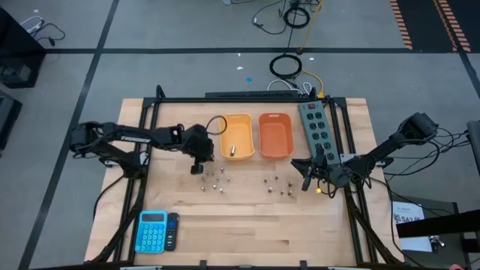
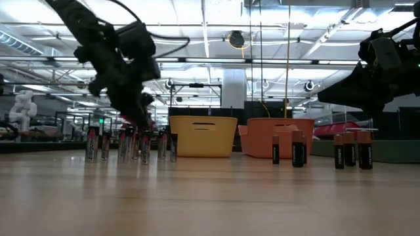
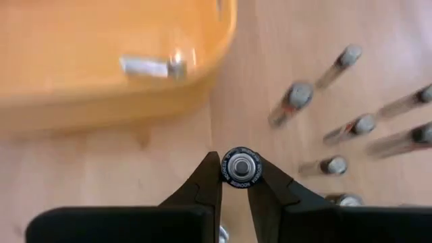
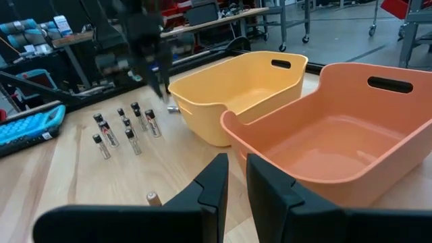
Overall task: Sort batteries
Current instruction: Put the silver battery into the yellow bin
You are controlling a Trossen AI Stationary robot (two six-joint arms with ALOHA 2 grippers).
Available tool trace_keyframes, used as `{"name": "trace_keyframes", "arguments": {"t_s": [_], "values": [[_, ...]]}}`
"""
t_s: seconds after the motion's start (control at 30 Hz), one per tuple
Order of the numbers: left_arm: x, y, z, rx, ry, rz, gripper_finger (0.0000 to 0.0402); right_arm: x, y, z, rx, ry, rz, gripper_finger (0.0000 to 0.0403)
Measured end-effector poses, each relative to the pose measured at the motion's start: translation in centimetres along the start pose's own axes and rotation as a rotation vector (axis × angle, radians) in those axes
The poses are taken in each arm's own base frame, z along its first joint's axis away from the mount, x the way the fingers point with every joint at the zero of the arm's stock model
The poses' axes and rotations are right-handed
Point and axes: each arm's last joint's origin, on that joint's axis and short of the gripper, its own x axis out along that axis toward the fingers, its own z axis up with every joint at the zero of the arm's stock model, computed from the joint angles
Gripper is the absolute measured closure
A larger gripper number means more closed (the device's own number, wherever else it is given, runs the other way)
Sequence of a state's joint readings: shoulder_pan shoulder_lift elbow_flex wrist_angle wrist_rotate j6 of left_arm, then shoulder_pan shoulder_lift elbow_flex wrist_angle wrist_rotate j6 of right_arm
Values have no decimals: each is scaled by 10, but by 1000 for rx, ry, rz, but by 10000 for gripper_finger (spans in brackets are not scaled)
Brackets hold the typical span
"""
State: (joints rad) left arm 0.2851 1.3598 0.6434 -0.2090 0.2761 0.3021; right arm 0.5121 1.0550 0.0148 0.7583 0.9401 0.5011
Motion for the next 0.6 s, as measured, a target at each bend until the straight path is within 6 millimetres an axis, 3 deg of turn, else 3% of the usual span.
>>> {"name": "trace_keyframes", "arguments": {"t_s": [0.17,0.33,0.6], "values": [[-19,6,22,73,-251,-142,352,0,0,0,10,0,0,355],[-22,17,37,130,-421,-68,351,0,0,0,9,1,0,355],[0,33,42,102,-462,96,252,1,0,-2,-2,7,-7,355]]}}
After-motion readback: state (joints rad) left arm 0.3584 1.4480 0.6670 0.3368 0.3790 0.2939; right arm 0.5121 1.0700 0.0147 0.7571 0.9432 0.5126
